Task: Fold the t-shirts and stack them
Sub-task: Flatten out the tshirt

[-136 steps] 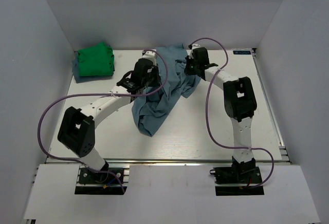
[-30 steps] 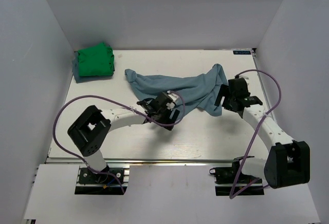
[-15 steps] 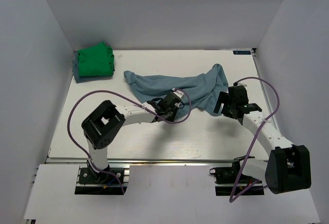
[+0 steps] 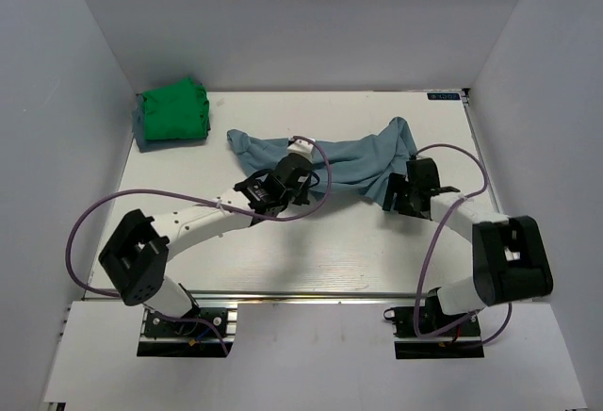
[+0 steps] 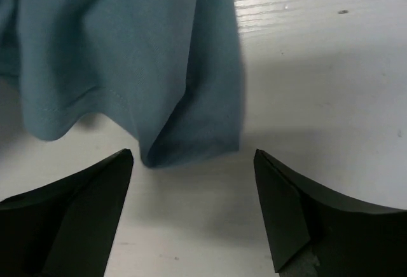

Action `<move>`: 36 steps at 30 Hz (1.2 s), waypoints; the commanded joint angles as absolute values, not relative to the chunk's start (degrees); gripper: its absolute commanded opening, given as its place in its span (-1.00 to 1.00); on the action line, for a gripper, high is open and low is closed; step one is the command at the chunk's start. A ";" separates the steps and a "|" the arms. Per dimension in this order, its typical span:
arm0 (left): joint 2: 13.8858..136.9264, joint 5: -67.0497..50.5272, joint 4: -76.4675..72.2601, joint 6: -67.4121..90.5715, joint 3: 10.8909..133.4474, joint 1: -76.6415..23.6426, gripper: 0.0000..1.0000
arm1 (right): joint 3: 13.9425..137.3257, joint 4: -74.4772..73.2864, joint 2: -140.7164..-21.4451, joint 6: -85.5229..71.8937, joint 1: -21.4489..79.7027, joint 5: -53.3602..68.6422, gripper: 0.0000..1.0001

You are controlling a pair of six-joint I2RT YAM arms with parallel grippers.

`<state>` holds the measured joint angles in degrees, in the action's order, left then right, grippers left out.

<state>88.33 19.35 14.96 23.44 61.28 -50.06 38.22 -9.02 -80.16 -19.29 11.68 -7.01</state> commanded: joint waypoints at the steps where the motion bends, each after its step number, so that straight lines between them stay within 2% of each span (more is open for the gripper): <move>1: 86.84 24.07 17.13 24.08 62.22 -49.92 -1.00 | 40.78 -3.52 -85.15 -19.95 11.69 -5.63 0.58; 2: 86.84 24.60 17.14 24.08 63.10 -49.92 -1.00 | 40.96 -3.08 -86.21 -20.65 11.60 -6.23 0.40; 3: 86.84 26.00 17.92 24.08 63.63 -49.92 -1.00 | 40.96 -3.16 -86.74 -21.18 11.69 -6.41 0.07; 4: 86.84 26.71 19.15 24.78 64.24 -49.40 -1.00 | 41.57 -3.43 -86.84 -21.01 11.78 -6.33 -0.61; 6: 86.84 29.77 20.47 25.39 66.44 -49.39 -1.00 | 42.10 -3.60 -85.44 -19.95 11.87 -5.10 -1.00; 9: 85.79 35.64 22.93 25.40 70.39 -49.39 -1.00 | 42.27 -3.17 -78.85 -19.25 11.60 -8.15 -1.00; 13: 83.41 48.32 27.15 23.56 78.73 -48.35 -1.00 | 47.09 -6.57 -67.95 -16.45 11.43 -22.04 -1.00; 15: 82.54 54.46 27.95 19.46 84.44 -47.81 -1.00 | 53.95 -9.92 -64.09 -14.69 10.81 -30.17 -1.00; 18: 80.69 64.13 27.87 13.13 89.82 -46.76 -1.00 | 61.16 -12.13 -59.97 -10.83 10.11 -36.26 -1.00; 20: 78.24 71.93 23.32 7.24 90.35 -46.06 -1.00 | 64.67 -11.25 -58.02 -6.01 9.76 -39.96 -1.00; 22: 75.86 75.22 5.95 -10.49 87.12 -45.44 -1.00 | 67.05 -9.68 -56.08 -3.44 8.88 -46.97 -1.00; 24: 71.75 76.55 -9.92 -21.57 85.70 -44.91 -1.00 | 71.00 -8.62 -54.41 2.43 8.18 -49.21 -1.00; 26: 69.10 77.34 -13.87 -28.81 86.56 -44.38 -1.00 | 73.11 -5.03 -53.53 7.09 8.00 -52.53 -1.00; 31: 61.53 73.04 -10.66 -30.50 91.39 -43.86 -1.00 | 85.67 2.54 -53.26 22.66 7.65 -55.28 -1.00; 36: 62.13 72.33 -9.58 -33.40 93.33 -43.86 -1.00 | 93.33 5.63 -54.05 31.53 7.65 -54.15 -1.00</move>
